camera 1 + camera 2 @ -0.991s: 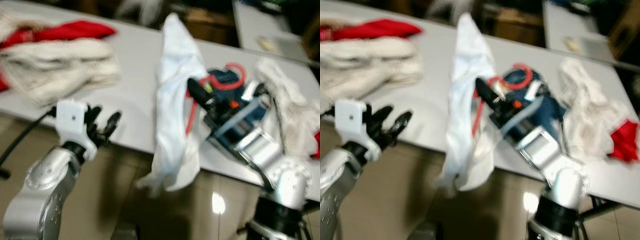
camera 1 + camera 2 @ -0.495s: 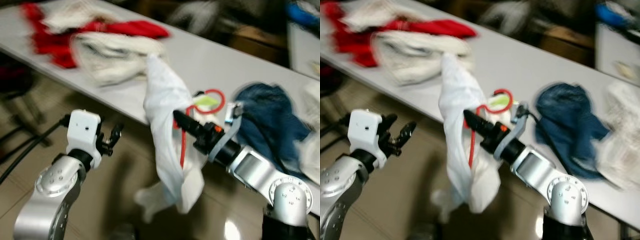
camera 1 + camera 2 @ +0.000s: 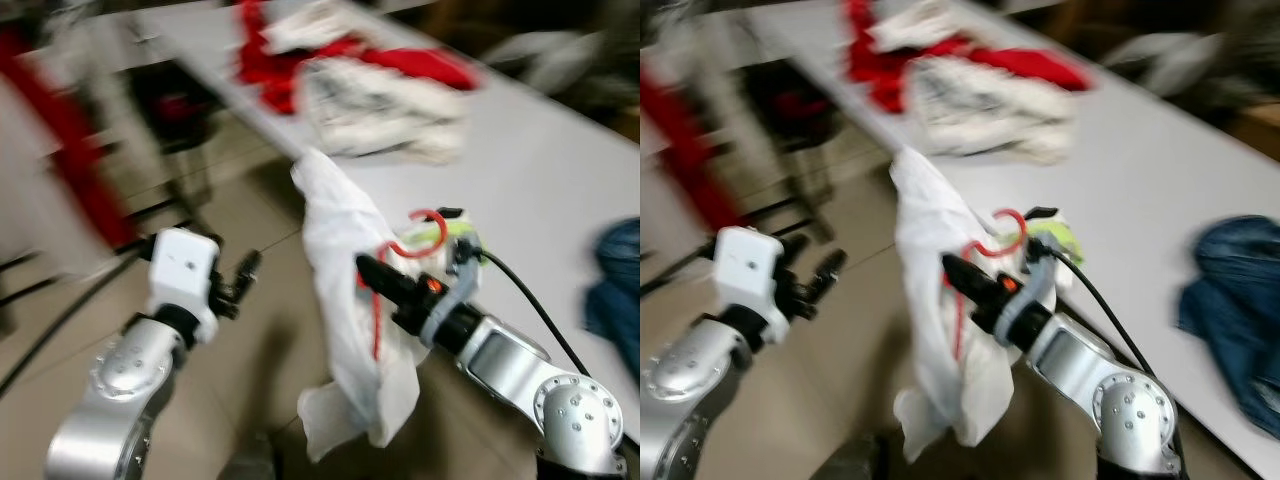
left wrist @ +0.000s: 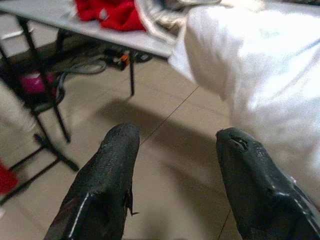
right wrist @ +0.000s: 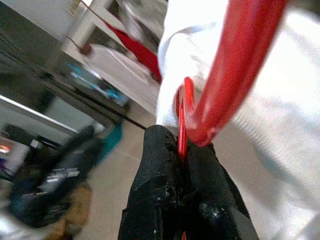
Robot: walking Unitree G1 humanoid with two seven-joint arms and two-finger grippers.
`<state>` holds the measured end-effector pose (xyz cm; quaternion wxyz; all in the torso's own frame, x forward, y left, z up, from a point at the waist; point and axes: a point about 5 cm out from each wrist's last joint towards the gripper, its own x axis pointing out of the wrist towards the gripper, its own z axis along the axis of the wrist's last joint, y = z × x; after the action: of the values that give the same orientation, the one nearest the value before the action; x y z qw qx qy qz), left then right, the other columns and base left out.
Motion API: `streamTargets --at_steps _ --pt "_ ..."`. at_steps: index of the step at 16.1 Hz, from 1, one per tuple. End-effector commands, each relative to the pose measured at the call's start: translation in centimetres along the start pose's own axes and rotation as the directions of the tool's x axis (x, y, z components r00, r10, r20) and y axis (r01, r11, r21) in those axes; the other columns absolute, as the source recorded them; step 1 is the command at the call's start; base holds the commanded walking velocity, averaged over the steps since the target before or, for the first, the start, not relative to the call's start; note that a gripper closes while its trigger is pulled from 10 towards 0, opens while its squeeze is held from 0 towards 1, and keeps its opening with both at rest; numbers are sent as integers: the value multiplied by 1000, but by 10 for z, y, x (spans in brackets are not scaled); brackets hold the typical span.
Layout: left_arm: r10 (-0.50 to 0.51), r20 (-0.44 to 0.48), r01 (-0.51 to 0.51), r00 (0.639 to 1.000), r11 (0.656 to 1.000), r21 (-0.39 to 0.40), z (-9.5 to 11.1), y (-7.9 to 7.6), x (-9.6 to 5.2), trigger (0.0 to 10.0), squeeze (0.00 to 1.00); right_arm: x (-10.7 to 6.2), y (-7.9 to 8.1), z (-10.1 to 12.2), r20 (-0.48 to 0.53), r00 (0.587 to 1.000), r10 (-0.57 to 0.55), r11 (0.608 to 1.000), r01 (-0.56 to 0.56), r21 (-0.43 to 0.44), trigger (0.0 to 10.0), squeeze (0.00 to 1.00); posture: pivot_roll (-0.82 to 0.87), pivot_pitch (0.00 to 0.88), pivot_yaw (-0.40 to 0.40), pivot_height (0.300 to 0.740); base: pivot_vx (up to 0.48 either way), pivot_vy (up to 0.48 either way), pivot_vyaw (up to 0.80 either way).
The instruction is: Hang hanger
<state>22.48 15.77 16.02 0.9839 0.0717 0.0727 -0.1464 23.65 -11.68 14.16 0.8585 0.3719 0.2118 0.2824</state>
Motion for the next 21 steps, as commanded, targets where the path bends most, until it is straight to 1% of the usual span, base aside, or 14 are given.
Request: streamTargets --at_steps 1,2,5,6,8,10,11,12,13,14,15,16,19,21 --pt "0 10 0 1000 1000 16 1 -1 2 10000 0 0 -1 -1 4 1000 -10 1000 10 -19 10000 0 122 123 -97 740 0 0 788" --pt "-3 10 3 1000 1000 22 1 -1 2 10000 0 0 -5 -5 -9 999 -45 998 45 -42 10000 0 122 123 -97 740 0 0 788" --pt "-9 9 8 1000 999 31 0 -2 3 10000 0 1 -12 -11 -29 994 -108 991 105 -76 10000 0 121 123 -96 740 0 0 788" --pt "-11 15 10 1000 999 32 1 -3 4 10000 0 3 -16 -11 -23 990 -140 986 137 -92 10000 0 119 120 -97 740 0 0 788" --pt "-9 22 8 1000 1000 23 1 -4 6 10000 0 4 -18 -10 -18 988 -154 983 152 -106 10000 0 118 118 -98 740 0 0 788" --pt "6 30 -8 1000 999 41 3 -3 8 10000 0 7 -19 -11 -21 985 -171 977 167 -131 10000 0 118 118 -99 740 0 0 788" --pt "12 33 -13 999 1000 27 4 -3 9 10000 0 9 -20 -12 -19 984 -180 974 175 -142 10000 0 119 119 -100 740 0 -480 788" --pt "11 35 -12 999 999 30 4 -3 9 10000 0 11 -20 -11 -16 981 -194 969 189 -160 10000 0 119 119 -100 740 0 -480 788" --pt "6 36 -8 999 999 51 5 -3 10 10000 0 14 -23 -11 -8 974 -228 952 221 -211 10000 0 118 119 -100 740 0 -480 0" --pt "8 36 -9 999 999 45 4 -3 11 10000 0 16 -22 -12 -9 971 -240 942 231 -245 10000 0 117 120 -100 740 0 -480 0" --pt "7 39 -8 999 999 36 4 -3 11 10000 0 16 -22 -12 -10 971 -239 942 229 -247 10000 0 117 120 -100 740 0 0 0" --pt "11 31 -12 999 1000 17 3 -2 11 10000 0 18 -20 -12 -18 973 -232 936 218 -275 10000 0 117 120 -100 740 0 0 0" --pt "11 25 -11 1000 1000 18 2 -3 12 10000 0 21 -13 -14 -26 974 -226 892 196 -407 10000 0 111 123 -103 740 0 0 0" --pt "8 23 -8 1000 1000 18 2 -4 13 10000 0 22 -12 -15 -33 975 -218 892 185 -412 10000 0 113 125 -105 740 0 0 0"
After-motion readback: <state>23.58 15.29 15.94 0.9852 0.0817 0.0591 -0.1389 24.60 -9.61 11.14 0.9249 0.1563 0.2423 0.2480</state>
